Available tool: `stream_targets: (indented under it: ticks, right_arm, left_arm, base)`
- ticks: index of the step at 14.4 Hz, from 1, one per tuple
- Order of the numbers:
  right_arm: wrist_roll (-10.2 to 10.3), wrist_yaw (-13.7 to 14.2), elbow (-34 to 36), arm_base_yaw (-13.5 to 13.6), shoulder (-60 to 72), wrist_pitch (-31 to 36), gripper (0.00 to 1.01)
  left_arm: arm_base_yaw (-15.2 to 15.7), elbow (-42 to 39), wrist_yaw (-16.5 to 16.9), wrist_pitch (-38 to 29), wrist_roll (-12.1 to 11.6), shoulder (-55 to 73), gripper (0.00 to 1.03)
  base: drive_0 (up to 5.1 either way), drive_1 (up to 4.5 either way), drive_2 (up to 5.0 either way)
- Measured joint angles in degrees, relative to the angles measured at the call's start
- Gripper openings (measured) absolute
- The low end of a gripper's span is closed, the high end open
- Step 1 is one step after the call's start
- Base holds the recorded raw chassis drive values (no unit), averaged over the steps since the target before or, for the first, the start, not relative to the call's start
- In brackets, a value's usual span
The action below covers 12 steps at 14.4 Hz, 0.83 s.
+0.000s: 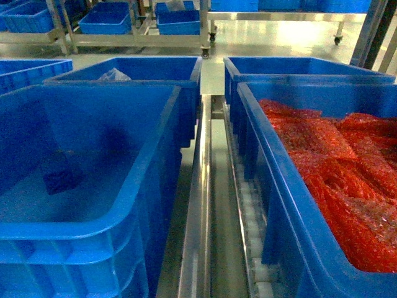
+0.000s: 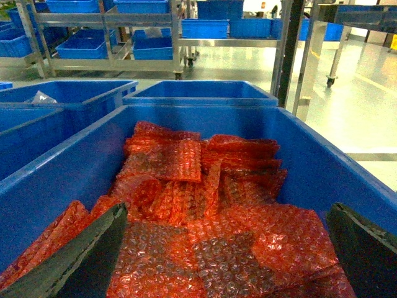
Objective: Pick blue part to blue bin on bottom shelf
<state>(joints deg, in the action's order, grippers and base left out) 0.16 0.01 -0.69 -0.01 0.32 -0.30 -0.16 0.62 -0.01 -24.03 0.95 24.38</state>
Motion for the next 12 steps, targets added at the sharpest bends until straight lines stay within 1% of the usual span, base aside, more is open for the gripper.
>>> stream_targets:
  ticks: [6,10,11,12]
  right_arm:
    - [0.0,0.0,0.0,0.0,0.0,0.0,0.98]
    - [0.0,0.0,0.0,0.0,0.0,0.0,0.98]
    - [0.0,0.0,0.02,0.0,0.0,0.0,0.98]
    - [-0.02,0.02,0.0,0.0,0.0,-0.04,0.98]
  left_arm:
    - [0.02,0.0,-0.02,9.03,0.0,-9.35,0.02]
    - [0.0,0.0,0.0,13.86,0.0,-14.21,0.02]
    - [0.0,0.07,-0.02,16.52,0.0,-16.09,0.02]
    - [0.0,0.04,0.15,24.22,-0.02,-21.35,0.02]
  base:
    - [0.0,0.0,0.0]
    - [0.0,0.0,0.0]
    - [0.0,0.0,0.0]
    - [0.0,0.0,0.0]
